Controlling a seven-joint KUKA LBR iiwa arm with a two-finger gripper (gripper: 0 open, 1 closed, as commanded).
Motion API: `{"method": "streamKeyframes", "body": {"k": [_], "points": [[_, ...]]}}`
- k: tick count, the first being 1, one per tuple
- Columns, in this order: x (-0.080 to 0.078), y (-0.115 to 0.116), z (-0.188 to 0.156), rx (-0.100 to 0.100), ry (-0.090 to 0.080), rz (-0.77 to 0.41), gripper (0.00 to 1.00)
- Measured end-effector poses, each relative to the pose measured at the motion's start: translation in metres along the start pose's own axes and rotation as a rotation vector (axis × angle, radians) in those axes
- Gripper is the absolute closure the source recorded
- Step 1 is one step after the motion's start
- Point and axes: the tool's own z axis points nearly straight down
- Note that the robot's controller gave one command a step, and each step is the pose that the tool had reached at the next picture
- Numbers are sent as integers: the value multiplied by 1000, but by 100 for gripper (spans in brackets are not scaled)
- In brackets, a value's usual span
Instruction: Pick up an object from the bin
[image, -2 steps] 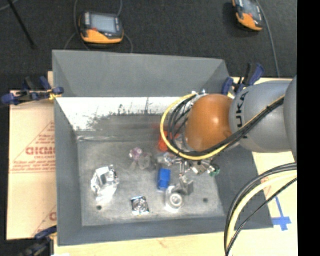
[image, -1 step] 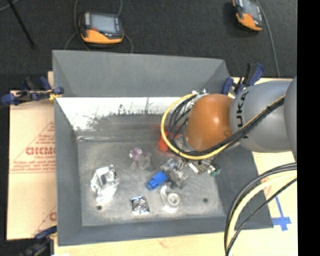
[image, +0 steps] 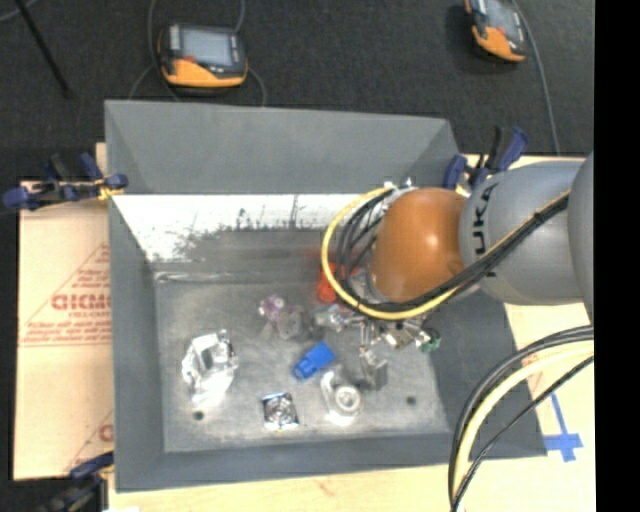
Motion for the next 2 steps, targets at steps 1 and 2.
{"method": "streamKeyframes", "body": {"k": [1,2], "points": [[-1,53,0,-2,2,-118,0],[0,51,0,0,0,-116,100]]}}
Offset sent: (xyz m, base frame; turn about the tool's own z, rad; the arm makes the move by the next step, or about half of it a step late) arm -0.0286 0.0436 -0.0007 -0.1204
